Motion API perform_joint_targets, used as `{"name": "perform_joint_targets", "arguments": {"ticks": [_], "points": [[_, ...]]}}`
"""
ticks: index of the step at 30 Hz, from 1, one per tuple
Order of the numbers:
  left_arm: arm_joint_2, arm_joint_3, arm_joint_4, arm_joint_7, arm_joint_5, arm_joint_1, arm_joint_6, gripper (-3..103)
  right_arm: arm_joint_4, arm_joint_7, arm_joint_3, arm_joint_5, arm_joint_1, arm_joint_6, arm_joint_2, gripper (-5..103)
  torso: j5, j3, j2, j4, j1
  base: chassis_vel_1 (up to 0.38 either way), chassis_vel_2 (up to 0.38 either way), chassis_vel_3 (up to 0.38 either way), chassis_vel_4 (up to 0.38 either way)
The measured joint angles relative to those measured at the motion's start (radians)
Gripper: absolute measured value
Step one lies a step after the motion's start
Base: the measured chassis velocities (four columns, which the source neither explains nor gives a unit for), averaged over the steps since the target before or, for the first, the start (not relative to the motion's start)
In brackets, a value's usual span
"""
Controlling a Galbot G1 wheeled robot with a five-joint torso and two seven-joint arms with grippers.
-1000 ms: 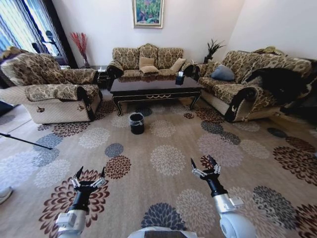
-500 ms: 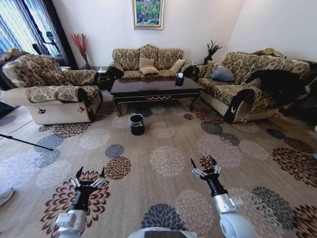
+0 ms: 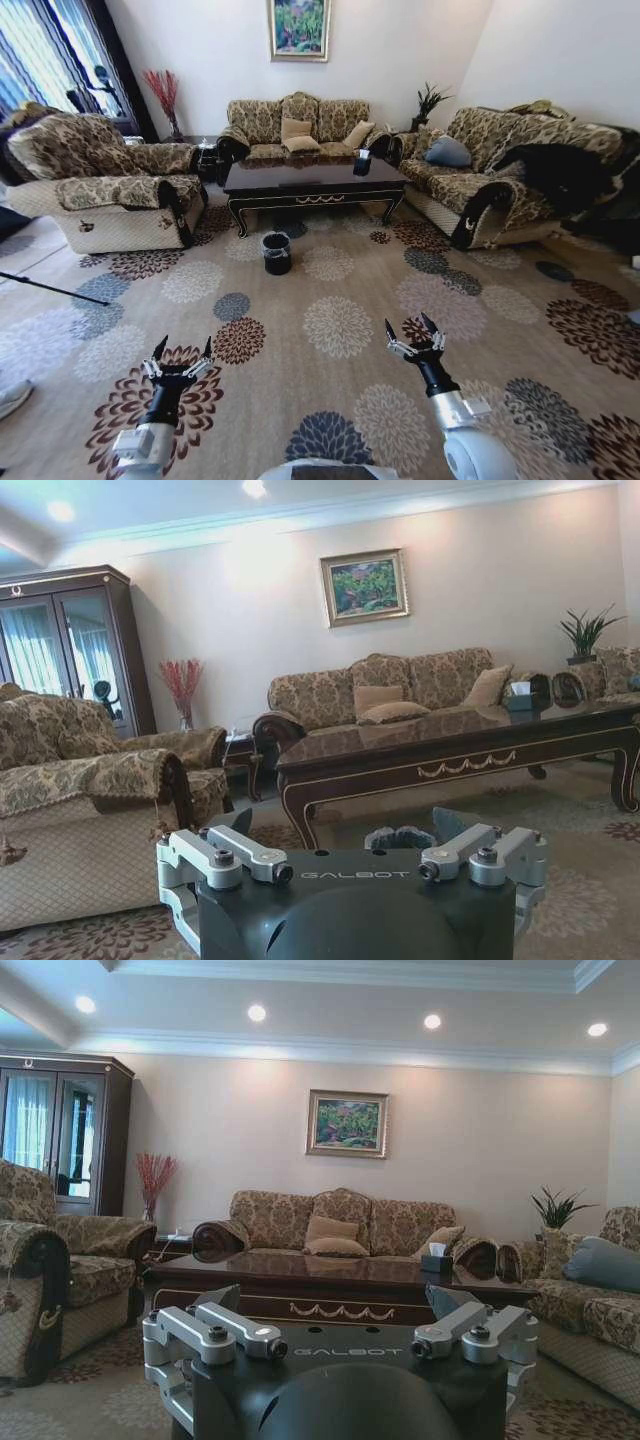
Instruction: Move to the front of the table and pick up the trash from the floor, then place it into the trash bin.
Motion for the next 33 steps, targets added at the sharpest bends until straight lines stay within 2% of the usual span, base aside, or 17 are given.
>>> {"name": "perform_joint_targets", "arguments": {"ticks": [33], "points": [[0.000,0.000,0.000,0.000,0.000,0.000,0.000,100,0.000,0.000,0.000,0.000,0.000,0.000,0.000,100,0.0000,0.087,0.155,0.0000,0.068,0.000,0.000,0.000,0.000]]}}
